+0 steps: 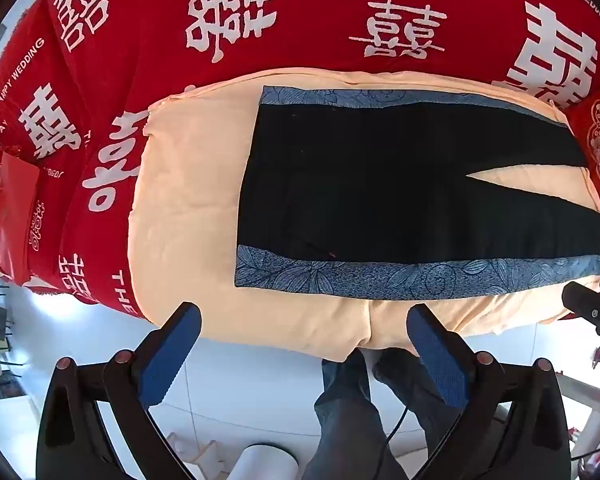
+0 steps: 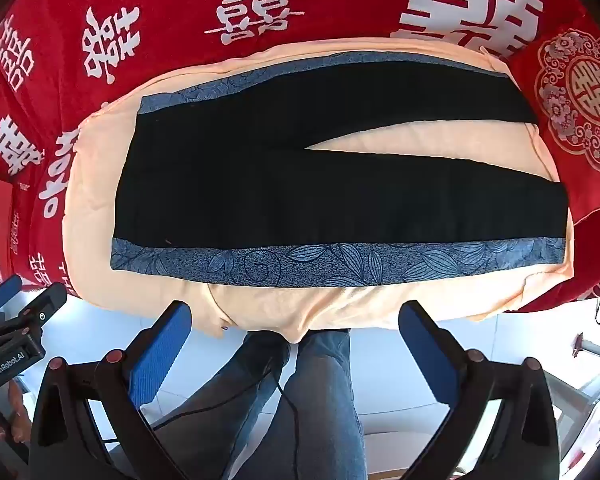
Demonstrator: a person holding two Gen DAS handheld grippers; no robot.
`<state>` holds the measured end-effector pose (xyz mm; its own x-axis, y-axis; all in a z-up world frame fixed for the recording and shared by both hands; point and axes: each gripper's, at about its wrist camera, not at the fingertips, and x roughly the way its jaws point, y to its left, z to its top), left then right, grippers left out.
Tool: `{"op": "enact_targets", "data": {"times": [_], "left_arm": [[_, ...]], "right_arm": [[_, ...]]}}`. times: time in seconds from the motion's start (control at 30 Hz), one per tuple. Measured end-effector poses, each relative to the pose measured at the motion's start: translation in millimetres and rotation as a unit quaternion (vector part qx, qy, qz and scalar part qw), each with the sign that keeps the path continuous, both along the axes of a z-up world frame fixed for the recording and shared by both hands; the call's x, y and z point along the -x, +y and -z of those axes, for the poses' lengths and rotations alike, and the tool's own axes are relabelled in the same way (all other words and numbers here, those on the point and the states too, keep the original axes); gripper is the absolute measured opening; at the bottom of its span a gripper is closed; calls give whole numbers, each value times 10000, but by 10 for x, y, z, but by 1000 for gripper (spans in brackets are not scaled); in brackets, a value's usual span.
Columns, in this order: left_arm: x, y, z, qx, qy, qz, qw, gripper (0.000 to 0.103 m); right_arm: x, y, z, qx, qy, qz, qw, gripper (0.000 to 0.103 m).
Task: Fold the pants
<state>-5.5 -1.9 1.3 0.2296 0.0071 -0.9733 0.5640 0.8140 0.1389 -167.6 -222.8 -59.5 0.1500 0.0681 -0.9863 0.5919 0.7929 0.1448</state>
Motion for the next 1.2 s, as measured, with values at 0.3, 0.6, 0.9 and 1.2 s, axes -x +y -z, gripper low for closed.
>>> {"op": "enact_targets", "data": {"times": [0.3,0.6,0.9,1.2], "left_arm": [[-56,54,99,-33,423,-104,9990,103],[-76,84,128,-147,485,-220,9985,103],[-66,85,90,64,565,-117,9983,103],[-59,133,111,120,634,-245,9976,103]], "right_arm": [[-6,17,-6,108,37,-2,9999,103],[-17,83,-17,255,112,-122,9995,103],[-28,121,-12,299,160,-200,9992,103],[-42,148,-43,305,145,-265,9991,103]]}}
